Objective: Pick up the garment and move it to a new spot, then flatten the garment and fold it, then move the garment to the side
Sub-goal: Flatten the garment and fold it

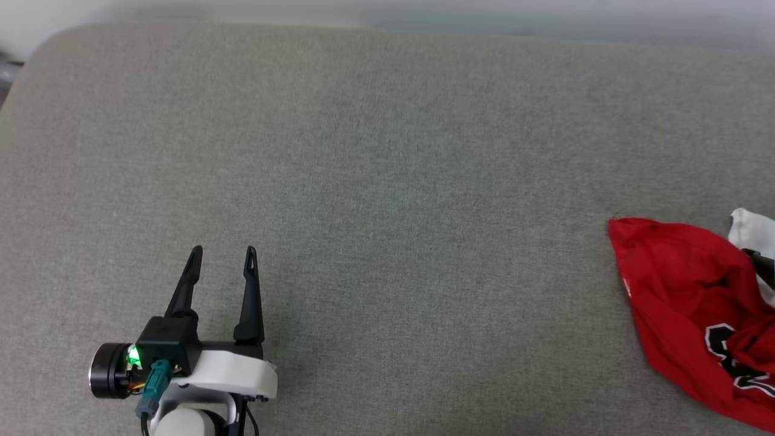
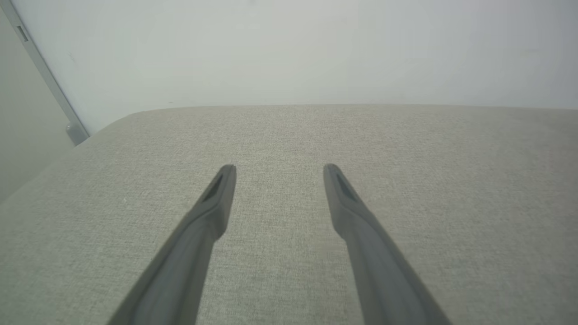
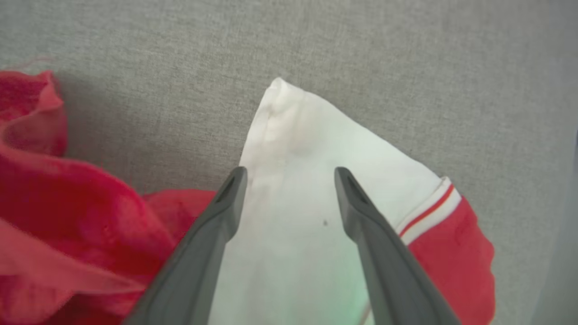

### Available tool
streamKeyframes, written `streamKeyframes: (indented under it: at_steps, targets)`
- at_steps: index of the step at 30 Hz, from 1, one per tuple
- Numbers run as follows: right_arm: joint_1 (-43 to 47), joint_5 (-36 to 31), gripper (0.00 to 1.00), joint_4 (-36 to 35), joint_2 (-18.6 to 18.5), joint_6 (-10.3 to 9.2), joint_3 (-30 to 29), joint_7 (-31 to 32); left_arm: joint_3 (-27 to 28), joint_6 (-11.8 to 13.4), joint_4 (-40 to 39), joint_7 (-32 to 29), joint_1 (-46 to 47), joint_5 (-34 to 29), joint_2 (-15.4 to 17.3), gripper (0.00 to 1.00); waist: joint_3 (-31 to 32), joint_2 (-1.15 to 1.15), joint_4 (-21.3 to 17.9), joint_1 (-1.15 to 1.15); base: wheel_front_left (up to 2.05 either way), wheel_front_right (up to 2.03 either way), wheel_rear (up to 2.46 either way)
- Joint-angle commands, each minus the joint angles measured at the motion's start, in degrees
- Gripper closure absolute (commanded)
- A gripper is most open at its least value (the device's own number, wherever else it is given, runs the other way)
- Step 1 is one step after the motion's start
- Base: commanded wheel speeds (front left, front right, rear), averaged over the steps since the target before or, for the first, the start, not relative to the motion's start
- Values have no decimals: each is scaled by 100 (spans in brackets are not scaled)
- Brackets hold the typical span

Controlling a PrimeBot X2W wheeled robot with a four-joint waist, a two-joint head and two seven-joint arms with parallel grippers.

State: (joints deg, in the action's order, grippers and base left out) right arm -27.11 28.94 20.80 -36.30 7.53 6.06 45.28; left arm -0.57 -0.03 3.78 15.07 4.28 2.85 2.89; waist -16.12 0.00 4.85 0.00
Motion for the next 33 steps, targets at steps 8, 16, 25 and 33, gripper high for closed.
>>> streamKeyframes:
  at_steps: [8,16,25,33]
  targets:
    - [-71,-227,0,1082,276,-8,270,19,13,-38,-27,15,249,-4,-2,0,-479,0,107,0,0,0,0]
    - [-169,-113,100,1455,350,-11,-90,-842,43,-34,49,15,234,-36,-3,0,-344,0,-17,0,0,0,0]
    - [-25,259,100,807,402,-8,-421,-2144,74,-14,113,15,-43,-64,-2,0,247,0,-189,0,0,0,0]
    - [417,514,100,-406,444,-8,-834,-2548,139,4,122,15,-326,-84,-2,0,647,0,-300,0,0,0,0]
